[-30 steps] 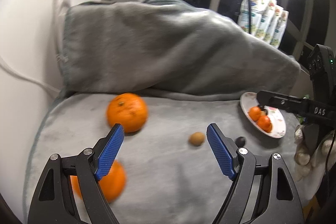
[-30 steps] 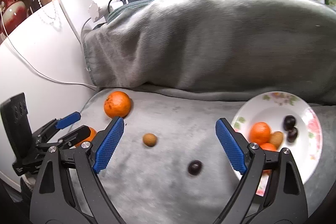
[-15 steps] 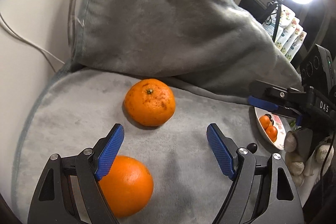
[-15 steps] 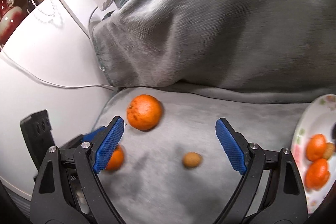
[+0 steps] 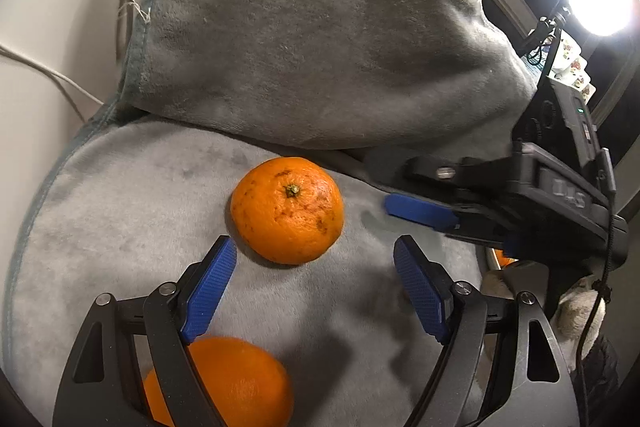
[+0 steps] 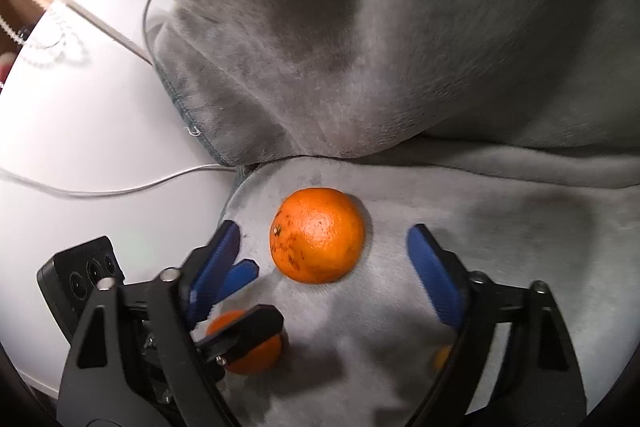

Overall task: Organize fruits
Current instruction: 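Grasp a large orange with the right tool while the left tool grasps another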

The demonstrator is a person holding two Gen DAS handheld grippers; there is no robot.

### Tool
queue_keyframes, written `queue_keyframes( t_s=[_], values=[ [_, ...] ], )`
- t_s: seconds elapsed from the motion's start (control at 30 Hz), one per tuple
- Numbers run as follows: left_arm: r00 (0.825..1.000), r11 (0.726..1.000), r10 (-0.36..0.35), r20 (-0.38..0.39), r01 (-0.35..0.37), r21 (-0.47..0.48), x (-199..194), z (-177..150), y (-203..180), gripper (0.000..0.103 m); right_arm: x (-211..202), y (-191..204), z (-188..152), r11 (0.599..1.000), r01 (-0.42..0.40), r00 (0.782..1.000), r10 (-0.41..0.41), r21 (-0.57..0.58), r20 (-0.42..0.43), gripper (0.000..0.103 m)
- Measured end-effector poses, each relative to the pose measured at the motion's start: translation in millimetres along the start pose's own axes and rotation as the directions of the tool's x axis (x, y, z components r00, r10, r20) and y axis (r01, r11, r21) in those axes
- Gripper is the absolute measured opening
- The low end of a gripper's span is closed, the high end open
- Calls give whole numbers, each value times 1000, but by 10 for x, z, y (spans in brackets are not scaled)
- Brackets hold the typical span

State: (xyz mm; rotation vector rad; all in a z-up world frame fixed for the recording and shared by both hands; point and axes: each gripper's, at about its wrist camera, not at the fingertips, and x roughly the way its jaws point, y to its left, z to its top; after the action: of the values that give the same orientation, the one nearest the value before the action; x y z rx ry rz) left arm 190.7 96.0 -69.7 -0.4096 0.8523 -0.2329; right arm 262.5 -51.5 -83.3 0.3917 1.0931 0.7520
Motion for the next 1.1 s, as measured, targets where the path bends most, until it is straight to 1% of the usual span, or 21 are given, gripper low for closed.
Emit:
queue_keyframes(
  t_s=[0.03,0.2,0.27,0.37,0.43,0.47,0.53,0.6,0.67,0.73,0.93,1.1],
  values=[
    [1000,1000,-1,-2,1,-2,12,3,2,81,50,-9,10,1000,-1,1000,1,4,-6,80],
    [1000,1000,-7,-14,7,-13,78,12,46,80,300,16,14,1000,6,999,-6,5,-41,77],
    [1000,1000,-12,-16,11,-12,67,15,91,79,373,35,11,1000,9,999,-9,2,-50,73],
    [1000,1000,-13,-12,12,-13,68,38,80,79,443,47,22,1000,10,998,-10,3,-58,70],
    [1000,1000,-12,-15,12,-13,75,54,38,75,479,51,33,1000,12,998,-12,4,-58,67],
    [1000,1000,-12,-19,12,-9,83,52,31,72,500,53,37,1000,10,998,-9,6,-60,63],
    [1000,1000,9,-16,-9,9,93,49,15,72,515,55,36,1000,10,998,-9,9,-58,62],
    [1000,1000,14,-13,-14,12,47,31,74,71,513,63,38,1000,12,998,-12,11,-56,61],
    [1000,1000,23,-8,-23,6,27,15,83,69,517,69,40,1000,11,998,-11,13,-54,57],
    [1000,999,29,-4,-29,15,4,-12,89,67,500,78,38,1000,13,999,-13,9,-51,55],
    [999,998,46,9,-47,32,-57,-78,36,64,436,104,3,1000,14,999,-15,-8,-46,54],
    [998,996,54,27,-55,65,-146,-134,-138,64,361,125,-40,1000,13,999,-13,-15,-34,54]
  ],
)
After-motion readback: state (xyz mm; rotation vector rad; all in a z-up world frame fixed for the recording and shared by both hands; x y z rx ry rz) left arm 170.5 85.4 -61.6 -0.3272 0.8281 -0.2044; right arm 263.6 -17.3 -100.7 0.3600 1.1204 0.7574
